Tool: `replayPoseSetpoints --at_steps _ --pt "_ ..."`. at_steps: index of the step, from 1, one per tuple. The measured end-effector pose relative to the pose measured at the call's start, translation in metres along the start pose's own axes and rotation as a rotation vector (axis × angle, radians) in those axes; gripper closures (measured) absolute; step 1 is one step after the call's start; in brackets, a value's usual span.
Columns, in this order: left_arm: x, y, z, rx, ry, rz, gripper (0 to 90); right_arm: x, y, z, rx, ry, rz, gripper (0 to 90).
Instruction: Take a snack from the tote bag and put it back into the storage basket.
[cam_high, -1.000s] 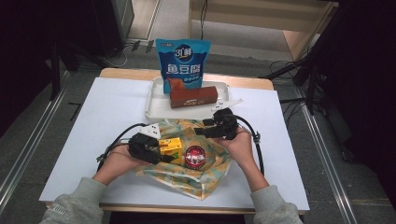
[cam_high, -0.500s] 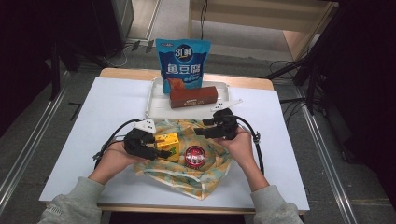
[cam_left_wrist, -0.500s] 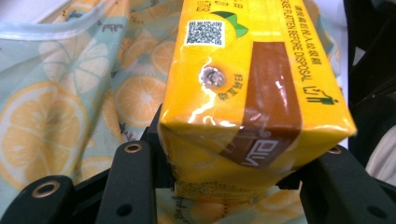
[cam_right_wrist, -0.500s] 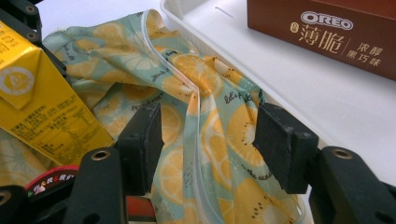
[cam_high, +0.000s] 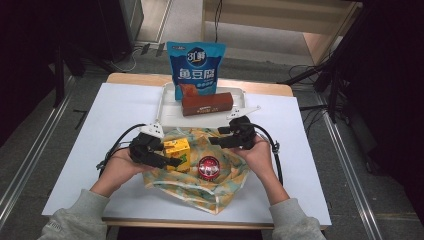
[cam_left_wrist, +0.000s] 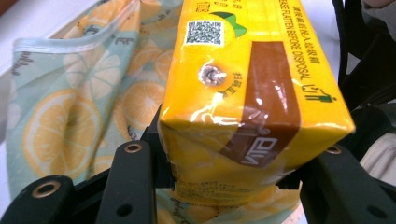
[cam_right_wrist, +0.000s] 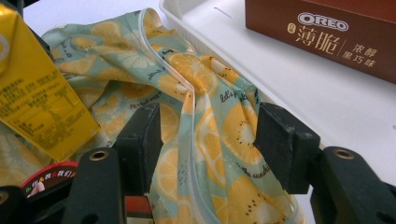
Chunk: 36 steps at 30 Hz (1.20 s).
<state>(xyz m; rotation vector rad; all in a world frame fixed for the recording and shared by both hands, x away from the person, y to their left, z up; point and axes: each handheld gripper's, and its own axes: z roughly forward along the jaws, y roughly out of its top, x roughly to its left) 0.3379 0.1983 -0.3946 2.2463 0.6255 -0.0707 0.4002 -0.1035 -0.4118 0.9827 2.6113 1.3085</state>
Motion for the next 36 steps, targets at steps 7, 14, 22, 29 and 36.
replayPoseSetpoints --at_steps 7,14,22,29,36 --pt "0.002 0.002 -0.006 -0.007 0.008 -0.015 53.2 0.002 -0.002 -0.004 -0.004 0.003 -0.003 42.1" --pt "0.002 0.004 -0.01 -0.009 0.016 -0.027 53.2 0.003 -0.004 -0.007 -0.009 0.004 -0.005 42.1" --pt "0.004 0.009 -0.02 -0.031 0.025 -0.038 53.2 0.004 -0.007 -0.01 -0.008 0.008 -0.008 42.0" --pt "0.005 0.013 -0.027 -0.041 0.03 -0.044 53.2 0.006 -0.009 -0.011 -0.006 0.005 -0.01 42.0" --pt "0.009 0.018 -0.037 -0.057 0.041 -0.047 53.2 0.007 -0.012 -0.012 -0.006 0.009 -0.01 42.0"
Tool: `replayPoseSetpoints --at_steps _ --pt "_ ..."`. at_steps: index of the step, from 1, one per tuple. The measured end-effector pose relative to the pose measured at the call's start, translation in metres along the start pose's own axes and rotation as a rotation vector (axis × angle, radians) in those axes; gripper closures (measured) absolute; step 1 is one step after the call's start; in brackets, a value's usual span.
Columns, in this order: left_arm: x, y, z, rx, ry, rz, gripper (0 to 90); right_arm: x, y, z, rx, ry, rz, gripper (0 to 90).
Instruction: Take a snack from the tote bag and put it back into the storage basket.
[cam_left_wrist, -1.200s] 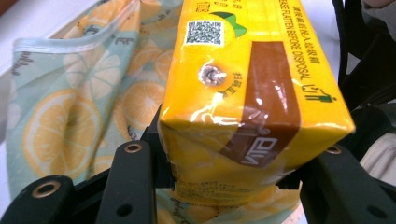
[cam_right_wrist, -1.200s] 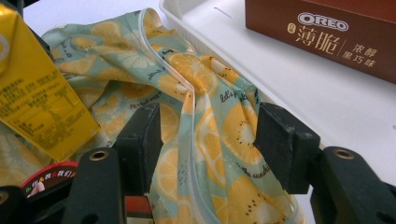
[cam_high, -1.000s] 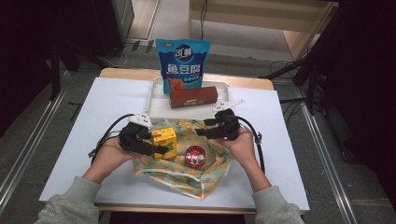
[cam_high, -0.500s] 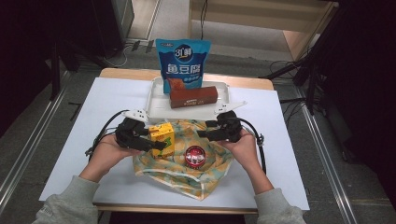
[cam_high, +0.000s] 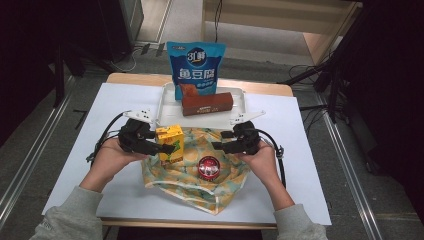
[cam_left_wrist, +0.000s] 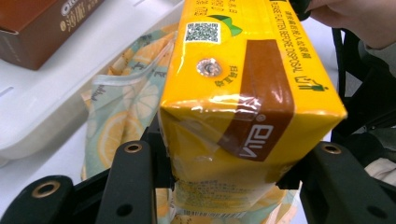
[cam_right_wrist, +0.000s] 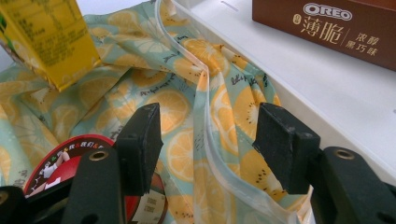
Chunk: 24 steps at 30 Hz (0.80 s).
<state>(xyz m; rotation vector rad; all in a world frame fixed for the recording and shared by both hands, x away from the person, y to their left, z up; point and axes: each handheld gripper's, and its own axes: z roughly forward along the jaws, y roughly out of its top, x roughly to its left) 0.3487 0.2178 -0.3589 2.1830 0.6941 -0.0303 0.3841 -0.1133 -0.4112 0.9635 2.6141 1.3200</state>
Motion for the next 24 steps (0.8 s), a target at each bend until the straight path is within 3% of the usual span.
replayPoseSetpoints --at_steps 24 --pt "0.013 0.016 -0.016 -0.016 0.015 -0.017 53.2 0.006 -0.005 -0.001 0.004 0.007 -0.009 41.8"
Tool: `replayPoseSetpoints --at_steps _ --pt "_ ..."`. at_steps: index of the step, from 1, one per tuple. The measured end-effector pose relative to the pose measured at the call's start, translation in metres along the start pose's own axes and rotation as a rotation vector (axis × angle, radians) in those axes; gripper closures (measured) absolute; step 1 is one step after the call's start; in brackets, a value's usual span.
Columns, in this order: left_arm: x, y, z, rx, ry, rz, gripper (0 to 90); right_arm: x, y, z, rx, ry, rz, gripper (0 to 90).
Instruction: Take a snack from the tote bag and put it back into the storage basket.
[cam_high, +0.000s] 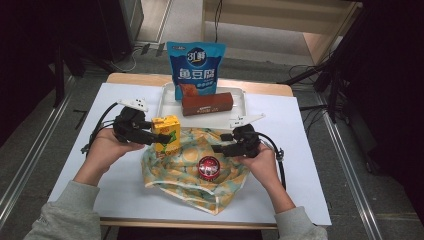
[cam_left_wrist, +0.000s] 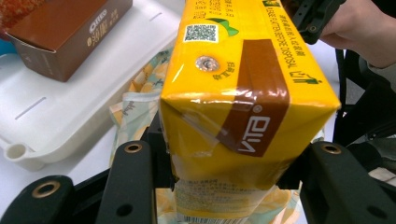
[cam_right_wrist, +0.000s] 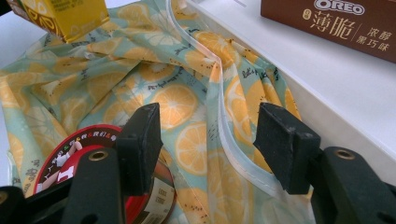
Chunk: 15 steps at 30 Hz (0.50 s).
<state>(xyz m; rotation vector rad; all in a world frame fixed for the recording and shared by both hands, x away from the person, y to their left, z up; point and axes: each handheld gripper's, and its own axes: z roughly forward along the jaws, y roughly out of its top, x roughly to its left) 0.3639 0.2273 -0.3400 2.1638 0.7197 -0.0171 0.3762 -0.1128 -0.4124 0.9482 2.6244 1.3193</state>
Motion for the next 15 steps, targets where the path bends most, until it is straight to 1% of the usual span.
replayPoseSetpoints --at_steps 3,8,15 --pt "0.003 0.002 -0.001 0.001 0.002 -0.003 53.2 0.0 0.0 0.0 0.002 0.001 -0.002 41.8" --pt "0.008 0.005 -0.003 -0.004 0.018 -0.007 53.3 0.0 -0.001 -0.001 0.0 0.002 -0.002 41.8" --pt "0.019 0.01 -0.006 -0.02 0.041 -0.026 53.3 0.0 -0.002 -0.001 0.0 0.001 -0.001 41.8"
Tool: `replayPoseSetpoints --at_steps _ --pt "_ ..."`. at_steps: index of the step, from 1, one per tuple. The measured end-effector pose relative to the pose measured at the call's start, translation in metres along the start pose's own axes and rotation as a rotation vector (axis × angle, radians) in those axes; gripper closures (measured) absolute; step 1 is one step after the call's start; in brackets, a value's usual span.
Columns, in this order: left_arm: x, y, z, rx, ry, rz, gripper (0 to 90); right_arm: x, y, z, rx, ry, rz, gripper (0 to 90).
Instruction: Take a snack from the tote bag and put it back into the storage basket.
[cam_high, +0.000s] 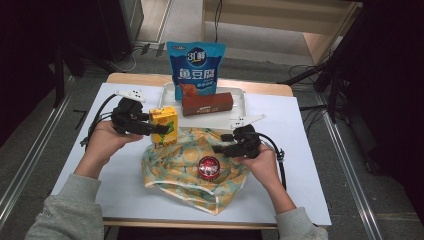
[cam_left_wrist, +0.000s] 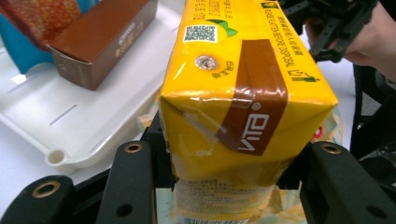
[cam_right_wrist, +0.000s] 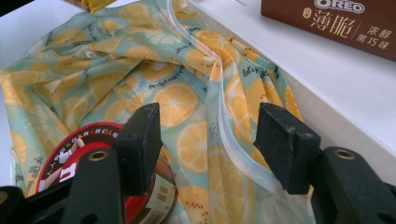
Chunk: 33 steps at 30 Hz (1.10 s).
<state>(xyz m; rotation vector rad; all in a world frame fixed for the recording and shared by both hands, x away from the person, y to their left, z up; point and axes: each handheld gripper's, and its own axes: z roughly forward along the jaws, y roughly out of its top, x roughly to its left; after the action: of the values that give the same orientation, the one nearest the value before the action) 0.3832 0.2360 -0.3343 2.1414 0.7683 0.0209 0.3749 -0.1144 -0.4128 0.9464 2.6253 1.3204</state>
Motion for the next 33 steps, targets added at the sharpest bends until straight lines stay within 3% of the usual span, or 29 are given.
replayPoseSetpoints --at_steps 14,19,22,33 --pt "0.018 0.013 0.001 -0.022 0.043 -0.014 53.4 0.002 0.0 -0.001 -0.003 0.005 -0.002 41.8" --pt "0.026 0.014 0.003 -0.04 0.041 -0.035 53.4 0.003 0.0 -0.001 -0.005 0.007 -0.005 41.8" --pt "0.029 0.016 0.004 -0.036 0.071 -0.032 53.5 0.003 0.0 -0.001 -0.005 0.006 -0.007 41.8" --pt "0.047 0.017 0.012 -0.048 0.081 -0.045 53.6 0.005 -0.002 -0.001 -0.004 0.005 -0.004 41.9"
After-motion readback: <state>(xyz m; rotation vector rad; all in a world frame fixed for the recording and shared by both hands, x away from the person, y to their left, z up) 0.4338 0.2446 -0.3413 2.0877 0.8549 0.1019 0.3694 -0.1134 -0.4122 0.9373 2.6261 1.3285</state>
